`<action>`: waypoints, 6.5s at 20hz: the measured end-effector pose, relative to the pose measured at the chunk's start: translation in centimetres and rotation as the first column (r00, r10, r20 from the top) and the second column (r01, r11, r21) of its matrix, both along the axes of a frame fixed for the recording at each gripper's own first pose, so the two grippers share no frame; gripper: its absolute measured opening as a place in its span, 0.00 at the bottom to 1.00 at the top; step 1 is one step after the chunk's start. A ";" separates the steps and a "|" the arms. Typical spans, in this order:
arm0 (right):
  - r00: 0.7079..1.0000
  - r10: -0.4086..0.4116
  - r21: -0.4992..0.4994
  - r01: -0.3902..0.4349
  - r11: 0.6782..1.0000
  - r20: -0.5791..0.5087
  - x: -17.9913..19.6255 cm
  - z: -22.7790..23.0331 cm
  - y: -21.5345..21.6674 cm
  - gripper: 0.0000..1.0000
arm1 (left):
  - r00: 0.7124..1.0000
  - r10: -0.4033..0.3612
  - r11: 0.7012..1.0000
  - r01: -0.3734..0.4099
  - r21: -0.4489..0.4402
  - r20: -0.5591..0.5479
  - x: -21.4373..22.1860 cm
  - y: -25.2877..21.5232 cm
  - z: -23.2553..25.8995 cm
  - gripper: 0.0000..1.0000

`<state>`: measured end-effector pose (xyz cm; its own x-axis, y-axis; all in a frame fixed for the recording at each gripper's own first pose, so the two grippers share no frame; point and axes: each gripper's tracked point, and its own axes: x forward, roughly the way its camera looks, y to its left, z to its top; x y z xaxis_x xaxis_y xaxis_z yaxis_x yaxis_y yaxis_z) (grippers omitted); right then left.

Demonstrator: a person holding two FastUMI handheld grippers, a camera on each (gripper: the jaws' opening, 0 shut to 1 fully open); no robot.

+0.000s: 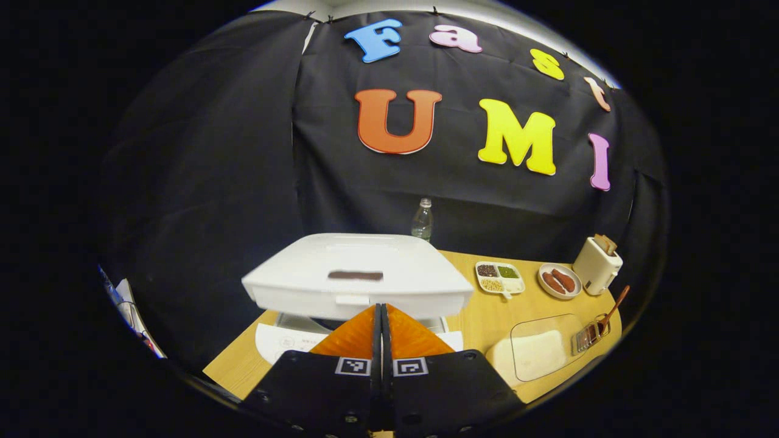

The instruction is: Close the left gripper, press the button to open the rice cooker; take a wooden spoon from the chopstick holder with the right hand, scoop a spoonful of rice and pour it into the rice cooker, then put the wooden spoon back into the chopstick holder.

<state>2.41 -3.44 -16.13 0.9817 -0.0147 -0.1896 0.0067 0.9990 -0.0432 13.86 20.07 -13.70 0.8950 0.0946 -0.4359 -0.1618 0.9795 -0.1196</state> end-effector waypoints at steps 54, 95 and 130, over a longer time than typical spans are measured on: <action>0.980 0.166 0.210 -0.187 0.960 0.112 15.2 1.9 9.7 0.16 | 0.919 -0.103 0.994 0.084 0.067 0.381 -26.6 -5.3 -0.1 0.96; 0.933 0.323 0.843 -0.041 0.536 -0.159 13.9 -11.6 25.0 0.11 | 0.932 -0.120 0.991 0.095 0.089 0.342 -27.1 -5.9 -3.1 0.95; 0.810 0.585 0.859 -0.270 0.436 -0.042 20.3 2.0 58.0 0.10 | 0.945 -0.008 0.992 -0.033 0.120 0.326 -32.8 3.4 -4.7 0.96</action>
<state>22.69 54.56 -14.11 0.7003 0.6977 -0.1510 -0.2867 0.4686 0.8356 -18.89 23.47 -18.40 0.9843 0.1411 -0.1060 -0.1467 0.9880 -0.0473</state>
